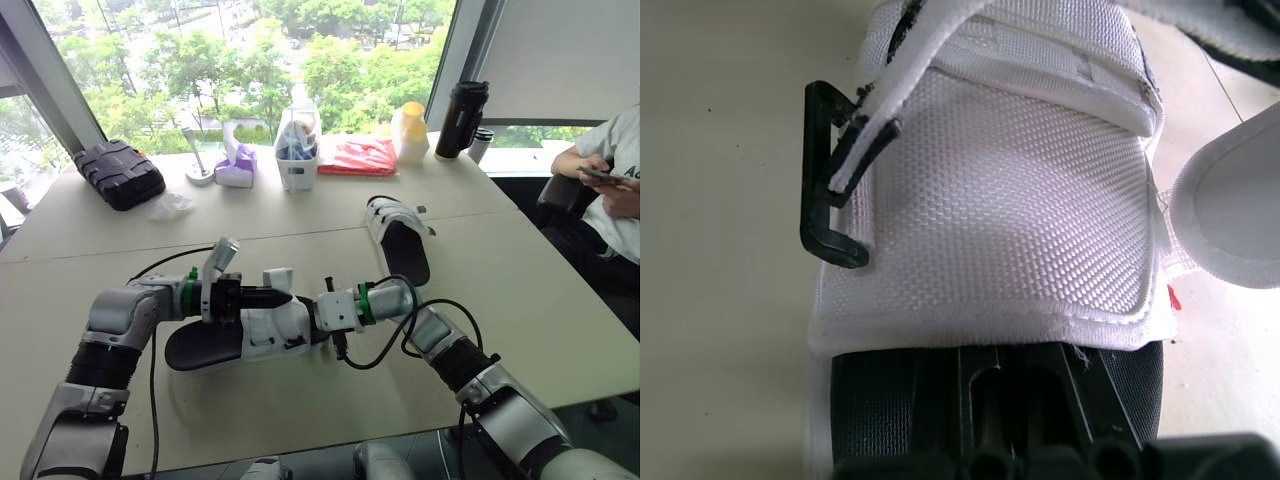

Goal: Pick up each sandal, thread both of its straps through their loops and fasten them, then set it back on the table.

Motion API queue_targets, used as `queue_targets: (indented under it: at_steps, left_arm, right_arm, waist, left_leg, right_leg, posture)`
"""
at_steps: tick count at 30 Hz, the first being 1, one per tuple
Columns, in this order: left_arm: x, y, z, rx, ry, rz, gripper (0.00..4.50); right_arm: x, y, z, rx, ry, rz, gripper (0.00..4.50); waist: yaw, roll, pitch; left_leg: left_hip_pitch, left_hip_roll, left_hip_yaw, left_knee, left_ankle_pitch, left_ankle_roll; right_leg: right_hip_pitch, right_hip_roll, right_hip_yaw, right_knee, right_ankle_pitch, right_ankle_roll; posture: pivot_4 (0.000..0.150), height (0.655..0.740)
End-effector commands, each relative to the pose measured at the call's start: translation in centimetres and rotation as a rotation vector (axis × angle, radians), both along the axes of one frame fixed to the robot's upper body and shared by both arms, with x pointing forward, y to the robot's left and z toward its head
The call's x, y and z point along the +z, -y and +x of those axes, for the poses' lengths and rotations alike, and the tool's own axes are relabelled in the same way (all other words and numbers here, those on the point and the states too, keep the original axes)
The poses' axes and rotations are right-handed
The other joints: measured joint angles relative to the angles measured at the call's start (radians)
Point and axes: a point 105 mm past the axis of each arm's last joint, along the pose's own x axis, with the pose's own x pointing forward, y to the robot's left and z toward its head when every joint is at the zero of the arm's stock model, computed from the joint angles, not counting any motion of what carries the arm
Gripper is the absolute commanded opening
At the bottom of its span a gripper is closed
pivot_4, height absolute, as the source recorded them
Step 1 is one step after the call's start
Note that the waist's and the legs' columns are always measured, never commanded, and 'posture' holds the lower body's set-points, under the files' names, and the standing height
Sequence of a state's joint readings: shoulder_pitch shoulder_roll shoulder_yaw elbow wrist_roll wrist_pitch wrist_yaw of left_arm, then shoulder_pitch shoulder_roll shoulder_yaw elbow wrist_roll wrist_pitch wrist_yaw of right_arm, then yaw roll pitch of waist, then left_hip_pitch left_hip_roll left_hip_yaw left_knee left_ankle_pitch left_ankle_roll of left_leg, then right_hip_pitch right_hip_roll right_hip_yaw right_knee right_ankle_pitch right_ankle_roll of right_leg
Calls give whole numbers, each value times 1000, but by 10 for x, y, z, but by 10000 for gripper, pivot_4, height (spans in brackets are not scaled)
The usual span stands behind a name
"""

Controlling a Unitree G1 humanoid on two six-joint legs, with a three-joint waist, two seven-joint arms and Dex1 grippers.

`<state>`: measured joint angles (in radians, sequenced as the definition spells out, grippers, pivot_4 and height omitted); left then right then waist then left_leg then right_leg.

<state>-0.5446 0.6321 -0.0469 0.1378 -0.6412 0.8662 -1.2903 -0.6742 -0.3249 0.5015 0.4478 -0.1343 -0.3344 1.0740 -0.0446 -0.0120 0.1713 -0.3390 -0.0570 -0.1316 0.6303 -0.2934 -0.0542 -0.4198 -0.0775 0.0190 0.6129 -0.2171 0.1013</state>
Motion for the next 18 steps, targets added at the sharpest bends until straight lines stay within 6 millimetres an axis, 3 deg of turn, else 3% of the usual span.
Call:
queue_targets:
  at_steps: [1, 8, 18]
  left_arm:
    - [3, -3, 1, -3, 38, 21, 680]
    - [0, -1, 11, 28, 97, 49, 680]
    - [3, 9, 10, 15, 124, 12, 680]
  right_arm:
    - [-39, 12, -10, -17, -95, -140, 0]
    - [-40, 12, -10, -17, -96, -141, 0]
    - [-40, 12, -11, -17, -97, -141, 0]
  waist:
    - [0, 0, 0]
    - [0, 0, 0]
    - [0, 0, 0]
  left_leg:
    - [0, 0, 0, 0, 0, 0]
    - [0, 0, 0, 0, 0, 0]
    - [0, 0, 0, 0, 0, 0]
  right_leg:
    - [0, 0, 0, 0, 0, 0]
    - [0, 0, 0, 0, 0, 0]
    - [0, 0, 0, 0, 1, -1]
  posture:
    - [1500, 7400]
    - [1500, 7400]
    - [1500, 7400]
